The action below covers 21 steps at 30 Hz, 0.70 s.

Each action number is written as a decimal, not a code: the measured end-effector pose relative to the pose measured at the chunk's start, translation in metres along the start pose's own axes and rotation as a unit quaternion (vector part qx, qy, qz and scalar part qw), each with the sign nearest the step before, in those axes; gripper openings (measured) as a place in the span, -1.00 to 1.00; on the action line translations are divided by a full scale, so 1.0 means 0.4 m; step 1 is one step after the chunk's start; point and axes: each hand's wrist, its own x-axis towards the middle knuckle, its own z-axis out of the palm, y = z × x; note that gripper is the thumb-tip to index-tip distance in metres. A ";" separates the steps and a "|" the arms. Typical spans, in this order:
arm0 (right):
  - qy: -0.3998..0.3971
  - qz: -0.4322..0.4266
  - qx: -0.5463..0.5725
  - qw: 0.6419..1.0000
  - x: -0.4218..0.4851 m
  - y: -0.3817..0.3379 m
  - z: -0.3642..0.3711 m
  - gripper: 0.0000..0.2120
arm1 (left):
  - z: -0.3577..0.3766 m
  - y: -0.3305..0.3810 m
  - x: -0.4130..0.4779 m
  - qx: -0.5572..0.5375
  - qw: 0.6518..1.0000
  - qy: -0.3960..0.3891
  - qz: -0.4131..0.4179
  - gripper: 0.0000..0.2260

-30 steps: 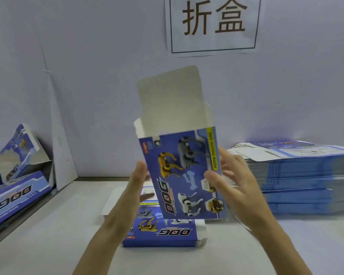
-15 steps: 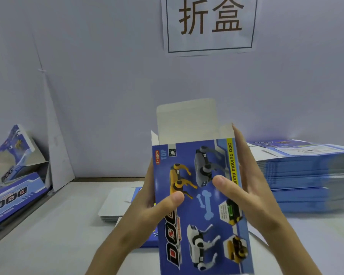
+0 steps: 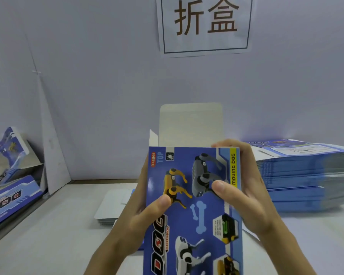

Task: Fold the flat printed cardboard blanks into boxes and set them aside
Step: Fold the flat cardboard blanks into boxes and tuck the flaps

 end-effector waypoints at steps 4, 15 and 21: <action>0.016 0.007 0.025 1.000 -0.001 -0.003 0.005 -0.64 | 0.009 0.009 0.001 0.000 0.998 0.010 0.054 -0.17; 0.005 -0.023 0.065 0.998 0.002 -0.004 0.010 -0.71 | 0.004 0.028 0.003 0.114 0.982 0.007 0.151 -0.30; -0.032 -0.032 0.057 0.997 0.007 -0.019 -0.005 -0.65 | 0.016 0.035 0.003 0.196 0.941 0.018 0.276 -0.26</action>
